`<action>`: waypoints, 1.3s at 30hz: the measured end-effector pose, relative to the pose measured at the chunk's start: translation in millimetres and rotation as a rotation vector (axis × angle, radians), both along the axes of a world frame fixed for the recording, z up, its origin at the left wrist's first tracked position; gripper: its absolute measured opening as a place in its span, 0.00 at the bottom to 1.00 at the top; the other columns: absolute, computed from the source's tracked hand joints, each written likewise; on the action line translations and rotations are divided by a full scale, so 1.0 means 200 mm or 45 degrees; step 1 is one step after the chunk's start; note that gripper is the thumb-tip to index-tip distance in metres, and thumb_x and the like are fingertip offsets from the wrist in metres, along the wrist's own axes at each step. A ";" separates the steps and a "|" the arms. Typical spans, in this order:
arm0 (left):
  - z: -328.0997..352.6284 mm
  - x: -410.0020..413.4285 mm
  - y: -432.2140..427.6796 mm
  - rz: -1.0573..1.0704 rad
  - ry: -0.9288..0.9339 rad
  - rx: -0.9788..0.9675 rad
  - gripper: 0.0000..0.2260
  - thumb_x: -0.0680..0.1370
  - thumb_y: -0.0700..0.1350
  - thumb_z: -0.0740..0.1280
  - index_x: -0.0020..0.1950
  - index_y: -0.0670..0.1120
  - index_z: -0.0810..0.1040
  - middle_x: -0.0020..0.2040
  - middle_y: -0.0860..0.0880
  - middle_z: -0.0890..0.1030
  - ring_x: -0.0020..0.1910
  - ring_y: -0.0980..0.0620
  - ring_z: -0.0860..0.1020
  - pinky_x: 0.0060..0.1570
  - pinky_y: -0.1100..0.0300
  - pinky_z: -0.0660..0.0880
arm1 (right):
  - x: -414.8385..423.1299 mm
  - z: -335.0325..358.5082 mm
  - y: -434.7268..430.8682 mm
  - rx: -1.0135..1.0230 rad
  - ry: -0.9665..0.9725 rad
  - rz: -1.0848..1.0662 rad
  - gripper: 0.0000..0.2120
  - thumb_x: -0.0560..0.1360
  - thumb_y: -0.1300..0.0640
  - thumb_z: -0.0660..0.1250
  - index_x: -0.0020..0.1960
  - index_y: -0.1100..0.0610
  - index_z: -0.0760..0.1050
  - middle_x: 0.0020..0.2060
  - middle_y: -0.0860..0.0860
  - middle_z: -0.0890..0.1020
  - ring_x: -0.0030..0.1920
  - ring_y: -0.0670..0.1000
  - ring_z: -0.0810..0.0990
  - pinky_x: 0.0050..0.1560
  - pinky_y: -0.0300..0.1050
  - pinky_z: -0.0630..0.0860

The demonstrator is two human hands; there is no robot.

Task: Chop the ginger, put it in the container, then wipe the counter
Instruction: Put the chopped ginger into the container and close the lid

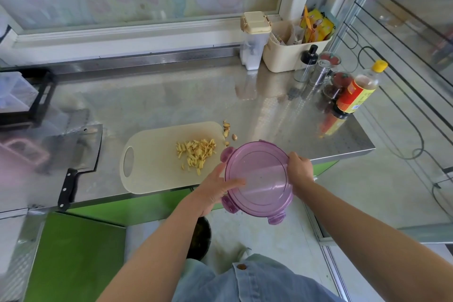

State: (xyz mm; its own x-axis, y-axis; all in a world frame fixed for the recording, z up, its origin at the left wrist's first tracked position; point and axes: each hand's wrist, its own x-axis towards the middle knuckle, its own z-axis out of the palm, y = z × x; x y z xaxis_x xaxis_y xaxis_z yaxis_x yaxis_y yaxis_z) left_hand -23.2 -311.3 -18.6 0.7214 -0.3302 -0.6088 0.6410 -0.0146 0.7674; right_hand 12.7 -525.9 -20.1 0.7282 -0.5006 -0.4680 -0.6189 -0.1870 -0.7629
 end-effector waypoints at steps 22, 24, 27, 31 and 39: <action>0.01 0.03 -0.02 -0.151 -0.120 0.281 0.26 0.68 0.52 0.74 0.65 0.55 0.74 0.57 0.50 0.80 0.56 0.49 0.77 0.49 0.55 0.72 | 0.03 0.02 -0.01 -0.285 -0.210 0.717 0.09 0.77 0.55 0.59 0.40 0.54 0.73 0.41 0.53 0.75 0.45 0.53 0.73 0.47 0.46 0.68; 0.02 0.05 -0.01 0.037 -0.063 0.260 0.21 0.72 0.52 0.72 0.63 0.54 0.74 0.53 0.45 0.81 0.45 0.46 0.78 0.39 0.55 0.76 | 0.01 0.04 -0.04 -0.315 -0.428 0.871 0.15 0.73 0.56 0.57 0.56 0.53 0.76 0.56 0.50 0.75 0.58 0.48 0.73 0.60 0.43 0.67; 0.03 0.11 0.03 0.467 0.169 0.098 0.17 0.72 0.50 0.72 0.57 0.45 0.74 0.52 0.39 0.80 0.45 0.42 0.77 0.49 0.46 0.80 | -0.02 0.06 -0.11 -0.571 -0.645 1.315 0.34 0.64 0.64 0.57 0.70 0.50 0.68 0.73 0.48 0.64 0.72 0.47 0.62 0.66 0.44 0.60; 0.07 0.15 0.03 0.515 0.251 0.097 0.15 0.72 0.53 0.72 0.50 0.45 0.73 0.59 0.35 0.77 0.58 0.36 0.77 0.55 0.41 0.77 | -0.04 0.04 -0.15 -0.987 -0.728 1.775 0.39 0.72 0.54 0.67 0.78 0.47 0.52 0.78 0.46 0.49 0.77 0.47 0.45 0.75 0.45 0.42; 0.07 0.10 -0.15 0.674 0.127 -0.475 0.37 0.66 0.70 0.69 0.70 0.54 0.68 0.67 0.42 0.72 0.63 0.40 0.74 0.59 0.37 0.73 | -0.05 0.10 -0.01 -0.437 -1.022 0.969 0.19 0.76 0.47 0.62 0.62 0.54 0.77 0.54 0.49 0.82 0.51 0.49 0.80 0.53 0.42 0.75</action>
